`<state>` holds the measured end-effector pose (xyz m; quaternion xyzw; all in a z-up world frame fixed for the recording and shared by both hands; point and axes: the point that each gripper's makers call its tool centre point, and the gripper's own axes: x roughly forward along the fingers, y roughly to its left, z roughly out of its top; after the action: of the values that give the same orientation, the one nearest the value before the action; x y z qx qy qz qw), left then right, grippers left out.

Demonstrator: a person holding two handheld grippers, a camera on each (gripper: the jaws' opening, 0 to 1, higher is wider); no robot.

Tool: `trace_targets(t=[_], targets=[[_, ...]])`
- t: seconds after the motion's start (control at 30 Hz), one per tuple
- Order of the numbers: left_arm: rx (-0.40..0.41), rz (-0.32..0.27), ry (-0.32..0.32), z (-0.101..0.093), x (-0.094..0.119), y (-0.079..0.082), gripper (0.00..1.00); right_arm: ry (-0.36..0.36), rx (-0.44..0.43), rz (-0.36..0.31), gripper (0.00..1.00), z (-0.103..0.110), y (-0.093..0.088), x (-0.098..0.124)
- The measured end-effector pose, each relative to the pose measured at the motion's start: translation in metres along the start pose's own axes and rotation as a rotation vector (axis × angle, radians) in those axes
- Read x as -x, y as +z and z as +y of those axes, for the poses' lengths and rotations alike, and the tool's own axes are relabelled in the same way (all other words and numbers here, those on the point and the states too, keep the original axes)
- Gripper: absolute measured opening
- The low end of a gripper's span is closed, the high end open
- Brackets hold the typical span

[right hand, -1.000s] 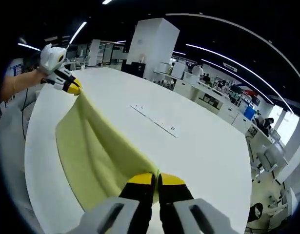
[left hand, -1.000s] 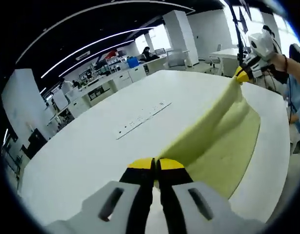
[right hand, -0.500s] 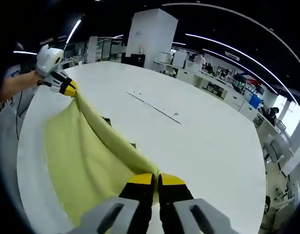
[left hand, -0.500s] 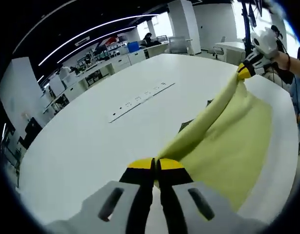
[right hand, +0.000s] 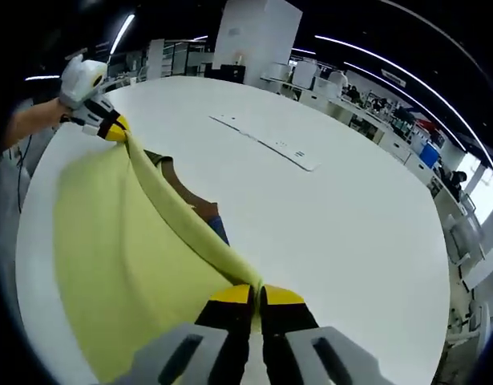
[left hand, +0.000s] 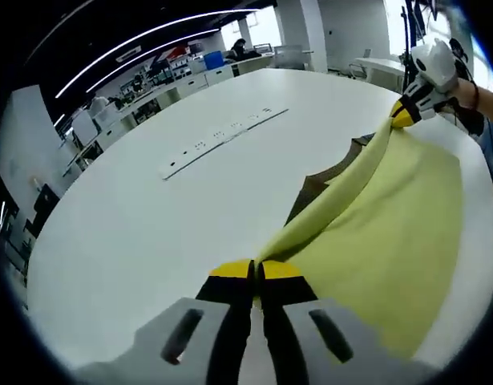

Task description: Fold the garment on the visible template until the final outline fits inside the template.

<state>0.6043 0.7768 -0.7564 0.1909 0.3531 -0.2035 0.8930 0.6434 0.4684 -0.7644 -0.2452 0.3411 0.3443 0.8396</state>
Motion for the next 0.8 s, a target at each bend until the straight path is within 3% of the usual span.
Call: trace_targets(t=[0.27, 0.4, 0.53, 0.57, 0.67, 0.8], targets=[[0.011, 0.009, -0.01, -0.001, -0.006, -0.006, 0.0, 0.023, -0.025, 0.003, 0.0, 0.001, -0.005, -0.004], [0.024, 0.005, -0.003, 0.002, -0.007, -0.005, 0.03, 0.031, -0.08, -0.001, 0.03, 0.001, -0.005, -0.003], [0.003, 0.008, 0.006, 0.007, -0.004, -0.005, 0.11, 0.021, -0.059, 0.009, 0.07, 0.001, -0.004, -0.001], [-0.029, 0.005, -0.009, 0.006, -0.001, -0.005, 0.13, 0.023, -0.061, 0.014, 0.1, 0.002, -0.003, 0.001], [-0.022, -0.009, -0.046, 0.002, 0.004, -0.007, 0.18, 0.04, -0.021, 0.044, 0.21, 0.009, -0.006, 0.007], [-0.053, -0.025, -0.066, -0.002, 0.009, -0.009, 0.2, 0.033, 0.042, 0.057, 0.21, 0.01, -0.008, 0.009]])
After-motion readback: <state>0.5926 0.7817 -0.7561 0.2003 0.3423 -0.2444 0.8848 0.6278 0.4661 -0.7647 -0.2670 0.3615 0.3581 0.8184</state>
